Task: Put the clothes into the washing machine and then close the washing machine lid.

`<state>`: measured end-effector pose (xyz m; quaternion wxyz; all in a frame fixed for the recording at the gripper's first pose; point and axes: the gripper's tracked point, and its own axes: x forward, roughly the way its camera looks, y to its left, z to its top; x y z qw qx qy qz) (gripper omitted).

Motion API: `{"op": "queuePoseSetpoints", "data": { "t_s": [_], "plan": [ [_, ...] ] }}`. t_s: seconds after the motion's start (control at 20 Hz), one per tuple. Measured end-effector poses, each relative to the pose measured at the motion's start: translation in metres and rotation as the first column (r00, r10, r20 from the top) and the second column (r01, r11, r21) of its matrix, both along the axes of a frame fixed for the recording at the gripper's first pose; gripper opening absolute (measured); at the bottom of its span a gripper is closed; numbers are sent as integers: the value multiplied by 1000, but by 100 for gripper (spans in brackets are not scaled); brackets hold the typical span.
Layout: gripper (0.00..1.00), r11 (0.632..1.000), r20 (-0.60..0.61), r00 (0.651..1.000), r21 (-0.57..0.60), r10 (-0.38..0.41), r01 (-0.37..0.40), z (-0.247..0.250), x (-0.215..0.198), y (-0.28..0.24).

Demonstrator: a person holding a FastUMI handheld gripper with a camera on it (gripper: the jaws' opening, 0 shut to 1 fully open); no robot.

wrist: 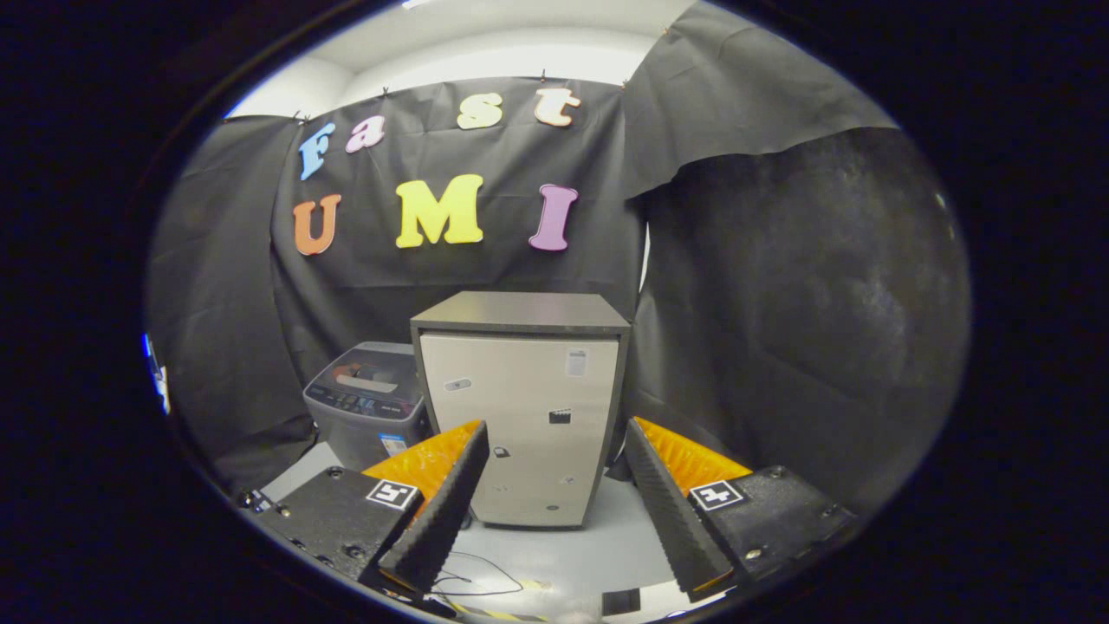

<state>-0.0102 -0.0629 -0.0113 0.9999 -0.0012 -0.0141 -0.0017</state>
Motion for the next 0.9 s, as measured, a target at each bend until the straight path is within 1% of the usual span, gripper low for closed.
{"op": "queuePoseSetpoints", "data": {
  "t_s": [0.35,0.9],
  "plan": [
    [99,1000,4,1000,-1,-11,11,-7,6,2],
    [99,1000,1,1000,19,-5,5,-20,7,-4]
  ]
}}
